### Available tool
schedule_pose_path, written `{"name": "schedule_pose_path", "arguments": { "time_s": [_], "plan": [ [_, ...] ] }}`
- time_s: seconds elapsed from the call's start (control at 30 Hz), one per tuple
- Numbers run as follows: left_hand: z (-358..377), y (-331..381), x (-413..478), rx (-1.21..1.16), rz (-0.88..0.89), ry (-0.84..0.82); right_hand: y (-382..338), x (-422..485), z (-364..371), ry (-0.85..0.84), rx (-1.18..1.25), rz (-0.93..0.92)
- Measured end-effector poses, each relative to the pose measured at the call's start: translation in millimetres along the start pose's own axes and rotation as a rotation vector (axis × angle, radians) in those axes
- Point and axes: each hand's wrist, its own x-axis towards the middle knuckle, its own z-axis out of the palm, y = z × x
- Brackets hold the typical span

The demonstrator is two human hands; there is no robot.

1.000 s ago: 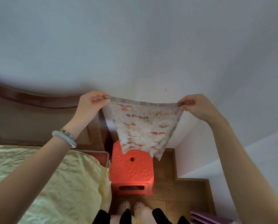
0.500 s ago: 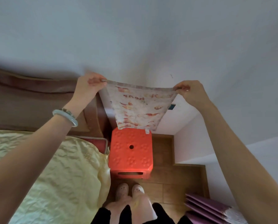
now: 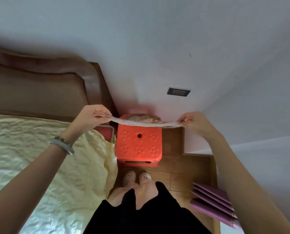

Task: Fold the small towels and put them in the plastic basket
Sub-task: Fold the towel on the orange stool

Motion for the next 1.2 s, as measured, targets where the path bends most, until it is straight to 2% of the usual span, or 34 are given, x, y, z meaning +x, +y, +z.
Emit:
{"name": "schedule_pose_path", "arguments": {
  "time_s": [0.27, 0.6, 0.7, 0.9, 1.07, 1.2],
  "plan": [
    [36.0, -58.1, -42.9, -0.005, -0.163, -0.209, 39.5, -36.2, 50.6, -0.206, -0.033, 0.073],
    [66.0, -112.1, -67.8, -0.063, -0.392, -0.358, 85.8, -53.2, 105.9, -0.409, 0.068, 0.217],
    [76.3, -124.6, -65.1, -0.079, -0.417, -0.315, 96.6, -45.8, 118.3, -0.423, 0.073, 0.232],
    [99.1, -150.1, -37.3, -0.095, -0.401, -0.156, 117.7, -1.6, 132.4, -0.329, -0.013, 0.184],
    [106.3, -180.1, -3.2, -0.081, -0.354, -0.029, 124.2, 45.8, 144.9, -0.247, 0.012, 0.159],
    [113.9, -196.6, 23.8, -0.056, -0.347, 0.057, 130.9, 86.8, 153.5, -0.155, 0.129, 0.181]
  ]
}}
